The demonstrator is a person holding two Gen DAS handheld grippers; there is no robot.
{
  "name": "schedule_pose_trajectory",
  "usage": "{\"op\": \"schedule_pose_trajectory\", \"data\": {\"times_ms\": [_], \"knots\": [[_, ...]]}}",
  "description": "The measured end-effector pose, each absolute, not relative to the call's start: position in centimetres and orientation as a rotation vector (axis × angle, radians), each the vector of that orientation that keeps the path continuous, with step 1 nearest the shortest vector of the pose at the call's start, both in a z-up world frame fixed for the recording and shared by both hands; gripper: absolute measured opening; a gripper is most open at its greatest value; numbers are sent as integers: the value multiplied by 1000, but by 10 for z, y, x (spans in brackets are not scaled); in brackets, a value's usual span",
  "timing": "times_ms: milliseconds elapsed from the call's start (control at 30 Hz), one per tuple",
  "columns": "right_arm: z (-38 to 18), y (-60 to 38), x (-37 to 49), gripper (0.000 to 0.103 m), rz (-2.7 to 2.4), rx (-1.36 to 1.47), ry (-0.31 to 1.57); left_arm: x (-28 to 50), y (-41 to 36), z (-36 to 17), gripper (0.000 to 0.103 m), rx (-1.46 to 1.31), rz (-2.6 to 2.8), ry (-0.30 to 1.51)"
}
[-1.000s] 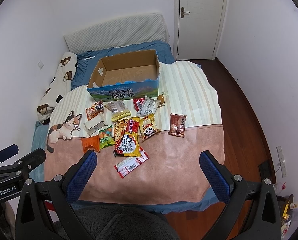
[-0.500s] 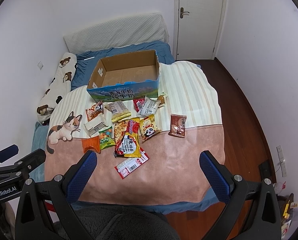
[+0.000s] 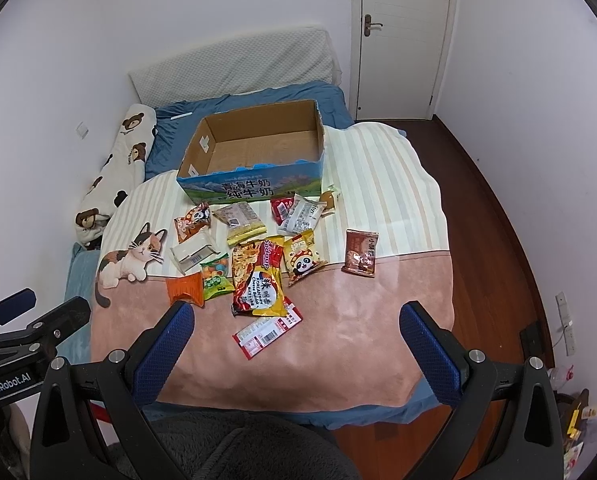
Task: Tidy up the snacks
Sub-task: 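Reach the left tool to the white wafer pack while the right tool reaches the Sedaap noodle pack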
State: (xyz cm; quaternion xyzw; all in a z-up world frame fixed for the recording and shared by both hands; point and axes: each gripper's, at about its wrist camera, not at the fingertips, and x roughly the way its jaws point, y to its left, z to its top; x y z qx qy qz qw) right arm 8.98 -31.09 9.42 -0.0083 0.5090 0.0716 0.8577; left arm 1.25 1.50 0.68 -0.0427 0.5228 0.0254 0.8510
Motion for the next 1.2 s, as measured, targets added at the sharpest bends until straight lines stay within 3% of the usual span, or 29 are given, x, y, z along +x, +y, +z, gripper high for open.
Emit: {"op": "schedule_pose_trajectory", "data": {"times_ms": [233, 500, 1200], "knots": [[81, -311, 104, 103, 137, 10, 1087, 32, 22, -7, 103, -62, 110, 1065], [25, -308, 142, 103, 138, 65, 1173, 74, 37, -65, 103, -30, 216, 1123], [-218, -209, 257, 103, 118, 21, 1484, 151, 95, -237, 103, 178, 331, 1372]]}}
